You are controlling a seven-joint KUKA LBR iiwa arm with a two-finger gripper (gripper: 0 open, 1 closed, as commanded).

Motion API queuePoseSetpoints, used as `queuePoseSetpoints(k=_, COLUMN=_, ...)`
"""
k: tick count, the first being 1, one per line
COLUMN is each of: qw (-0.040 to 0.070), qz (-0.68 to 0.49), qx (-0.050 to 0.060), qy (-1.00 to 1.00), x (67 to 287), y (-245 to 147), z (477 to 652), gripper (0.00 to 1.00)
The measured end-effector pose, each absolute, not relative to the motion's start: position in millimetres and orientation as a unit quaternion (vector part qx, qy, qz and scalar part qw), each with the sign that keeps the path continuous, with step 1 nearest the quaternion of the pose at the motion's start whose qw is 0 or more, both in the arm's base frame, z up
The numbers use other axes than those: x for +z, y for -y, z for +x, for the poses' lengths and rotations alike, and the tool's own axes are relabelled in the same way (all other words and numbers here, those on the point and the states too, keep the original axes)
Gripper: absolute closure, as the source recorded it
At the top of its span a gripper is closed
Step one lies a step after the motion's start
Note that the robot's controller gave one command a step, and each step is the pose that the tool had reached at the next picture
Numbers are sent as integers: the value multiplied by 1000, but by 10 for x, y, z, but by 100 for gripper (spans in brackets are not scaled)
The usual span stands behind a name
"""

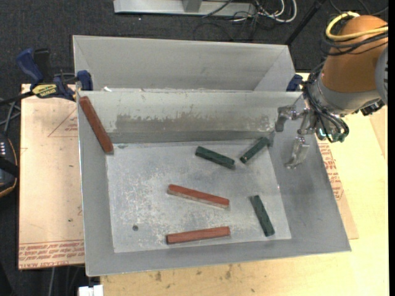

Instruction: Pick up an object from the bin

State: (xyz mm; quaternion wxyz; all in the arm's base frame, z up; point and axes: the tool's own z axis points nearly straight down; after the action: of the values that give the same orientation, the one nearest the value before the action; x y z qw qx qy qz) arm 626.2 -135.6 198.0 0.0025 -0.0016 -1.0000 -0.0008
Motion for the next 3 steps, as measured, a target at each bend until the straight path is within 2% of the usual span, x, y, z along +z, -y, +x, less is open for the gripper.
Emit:
queuePoseSetpoints(k=1, qw=-1, qz=0, qx=0, qy=1000, x=2026, y=1351, z=6280, gripper=0)
queuePoseSetpoints(k=2, qw=-3, qz=62, qx=0, qy=998, x=1521, y=1285, z=6381, gripper=0)
queuePoseSetpoints(k=3, qw=-3, qz=185, qx=0, qy=983, x=1220, y=1243, z=6569, gripper=0)
